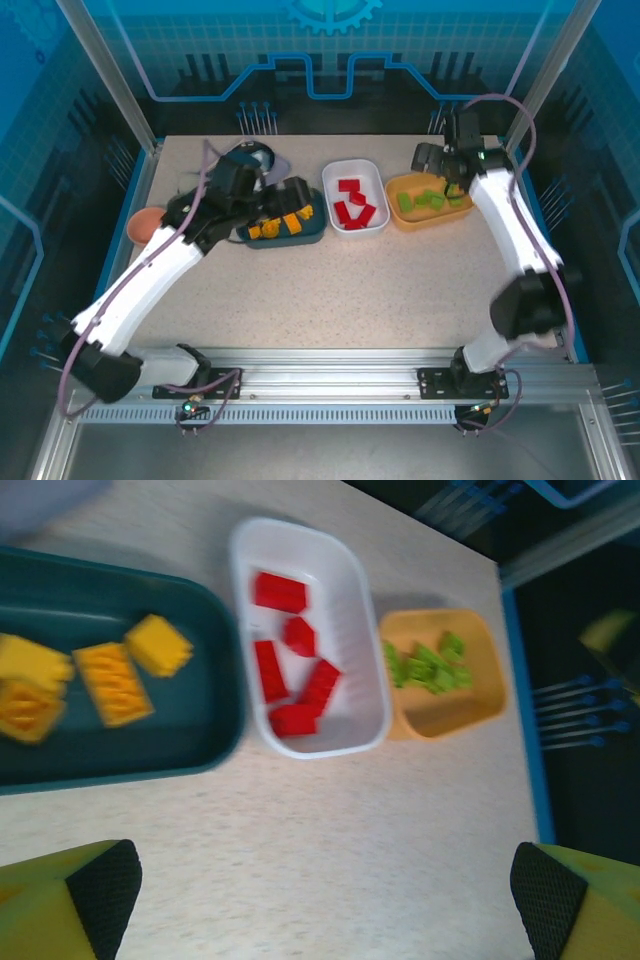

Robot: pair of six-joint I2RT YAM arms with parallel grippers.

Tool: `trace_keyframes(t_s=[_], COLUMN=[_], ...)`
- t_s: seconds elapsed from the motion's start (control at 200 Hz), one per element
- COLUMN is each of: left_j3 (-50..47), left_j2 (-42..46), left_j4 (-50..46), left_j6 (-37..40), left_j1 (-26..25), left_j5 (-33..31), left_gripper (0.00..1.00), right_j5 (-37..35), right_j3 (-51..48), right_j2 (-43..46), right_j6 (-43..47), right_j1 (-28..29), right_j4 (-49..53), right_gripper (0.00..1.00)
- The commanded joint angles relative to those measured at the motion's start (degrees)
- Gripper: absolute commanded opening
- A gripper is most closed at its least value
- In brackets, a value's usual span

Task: Sort the legos into containers by color

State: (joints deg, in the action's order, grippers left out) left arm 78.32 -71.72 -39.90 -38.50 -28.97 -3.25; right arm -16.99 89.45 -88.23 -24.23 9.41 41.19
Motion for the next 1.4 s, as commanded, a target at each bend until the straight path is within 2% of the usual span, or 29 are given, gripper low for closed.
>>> trace_keyframes(t_s=[0.0, 0.08, 0.135, 0.19, 0.3, 0.375, 0.43, 0.495, 0.575, 0.725, 0.895, 1.065, 1.24, 1.28, 1.34, 1.396], left_j3=[-4.5, -9.8, -15.5, -22.9, -37.8, -44.4, -46.9, -47.5, -50.0, -54.6, -57.1, -52.9, -49.4, -48.4, -50.1, -55.0], left_j2=[6.4, 11.7, 16.6, 21.9, 32.8, 36.7, 36.5, 33.3, 28.4, 20.2, 10.1, -3.2, -12.9, -13.3, -13.2, -13.9], left_j4=[-10.7, -16.2, -16.1, -11.9, -0.5, 6.0, 10.1, 13.4, 20.2, 33.0, 52.0, 65.9, 74.5, 72.3, 74.9, 83.4], left_j6=[6.0, 3.0, 3.2, 8.6, 17.9, 24.3, 27.3, 30.2, 32.8, 31.2, 31.1, 32.7, 34.5, 35.6, 36.4, 35.7], left_j1=[0.4, 0.3, 0.3, 0.5, 0.5, 0.9, 1.8, 4.5, 9.5, 21.7, 29.0, 30.2, 30.7, 30.5, 30.4, 30.4], left_j5=[-11.2, -25.6, -32.6, -35.7, -40.5, -41.0, -39.8, -37.1, -30.1, -17.7, -9.9, -4.9, -2.6, -0.8, 0.9, -0.7], left_gripper=[0.99, 0.99, 0.99, 0.99, 0.99, 0.99, 0.99, 0.99, 0.99, 0.99, 0.99, 0.99, 0.99, 0.99, 0.99, 0.99], right_j5=[-0.9, -3.5, 3.4, 6.3, 1.0, -1.1, -0.6, 1.3, 4.0, 5.6, 11.1, 13.3, 17.4, 18.0, 18.0, 17.8], right_j3=[-10.7, -19.1, -27.5, -35.9, -54.5, -62.8, -65.8, -66.0, -64.1, -62.6, -55.1, -50.3, -57.7, -59.3, -60.9, -62.3], right_j2=[10.1, 15.7, 20.7, 25.9, 35.7, 38.8, 37.9, 34.1, 27.3, 15.9, 3.9, -0.7, 2.6, 3.2, 3.6, 3.6], right_j6=[2.9, 0.1, 2.2, 3.4, 11.3, 15.0, 16.9, 17.3, 17.4, 20.2, 19.8, 21.5, 23.2, 23.3, 23.6, 23.8], right_j1=[3.2, 3.3, 0.7, -1.5, -1.4, -1.9, -3.0, -5.1, -7.0, -7.4, -9.0, -8.3, -8.4, -8.5, -8.3, -8.2], right_j4=[-7.8, -6.3, -11.0, -16.6, -33.2, -43.2, -48.5, -50.1, -51.3, -61.9, -66.3, -61.5, -71.5, -74.0, -76.4, -78.7], right_gripper=[1.00, 1.00, 1.00, 1.00, 1.00, 1.00, 1.00, 1.00, 1.00, 1.00, 1.00, 1.00, 1.00, 1.00, 1.00, 1.00])
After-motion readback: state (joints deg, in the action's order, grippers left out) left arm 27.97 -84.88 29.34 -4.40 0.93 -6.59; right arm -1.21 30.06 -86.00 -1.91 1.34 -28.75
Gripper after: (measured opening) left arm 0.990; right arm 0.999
